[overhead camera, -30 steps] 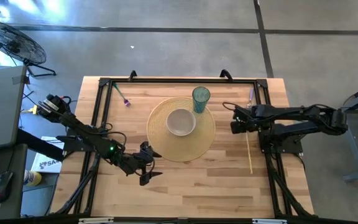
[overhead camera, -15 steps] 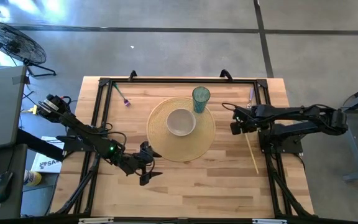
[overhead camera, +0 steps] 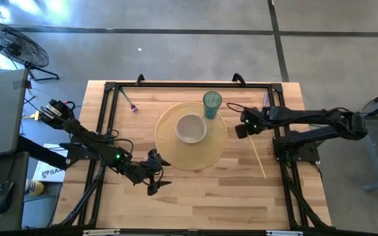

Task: Pick & Place Utensil
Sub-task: Put the yellow straw into the blue cup, then put the purple spoon into the white bowl

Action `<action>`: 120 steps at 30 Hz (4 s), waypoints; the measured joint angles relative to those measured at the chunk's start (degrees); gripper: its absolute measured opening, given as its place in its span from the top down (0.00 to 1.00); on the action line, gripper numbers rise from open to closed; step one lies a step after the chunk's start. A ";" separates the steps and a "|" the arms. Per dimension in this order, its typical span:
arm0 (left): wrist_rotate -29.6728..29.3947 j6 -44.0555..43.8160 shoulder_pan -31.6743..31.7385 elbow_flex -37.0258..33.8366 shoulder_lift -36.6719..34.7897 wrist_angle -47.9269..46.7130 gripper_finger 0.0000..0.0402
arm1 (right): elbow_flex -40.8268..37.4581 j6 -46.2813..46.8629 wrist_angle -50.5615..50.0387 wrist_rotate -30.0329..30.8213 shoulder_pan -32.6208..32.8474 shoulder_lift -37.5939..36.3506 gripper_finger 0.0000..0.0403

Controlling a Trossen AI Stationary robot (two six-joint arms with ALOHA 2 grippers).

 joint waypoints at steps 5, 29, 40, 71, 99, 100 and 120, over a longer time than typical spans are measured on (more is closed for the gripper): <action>0.00 0.00 0.00 0.00 0.00 -0.01 0.09 | 9.04 -1.02 -2.35 4.47 4.96 -0.02 1.00; 0.00 0.00 0.00 0.00 0.00 0.01 0.09 | 25.21 -39.59 43.20 34.38 15.61 0.94 1.00; -0.02 0.02 0.00 0.02 -0.02 0.01 0.09 | 13.00 -53.39 79.26 36.58 7.90 2.66 1.00; -0.02 0.00 0.02 0.02 -0.02 0.01 0.09 | 0.58 -52.02 78.31 24.07 3.07 4.22 0.89; -0.02 0.00 0.00 0.00 -0.02 -0.01 0.09 | 27.68 -32.58 13.48 26.41 3.18 -3.08 0.58; -0.02 0.01 0.00 0.00 -0.02 0.01 0.09 | 28.40 -31.60 10.38 27.02 3.18 -3.08 0.58; -0.02 0.01 0.01 -0.01 -0.02 -0.01 0.09 | 6.89 -10.48 -1.55 19.19 -12.74 -2.89 0.69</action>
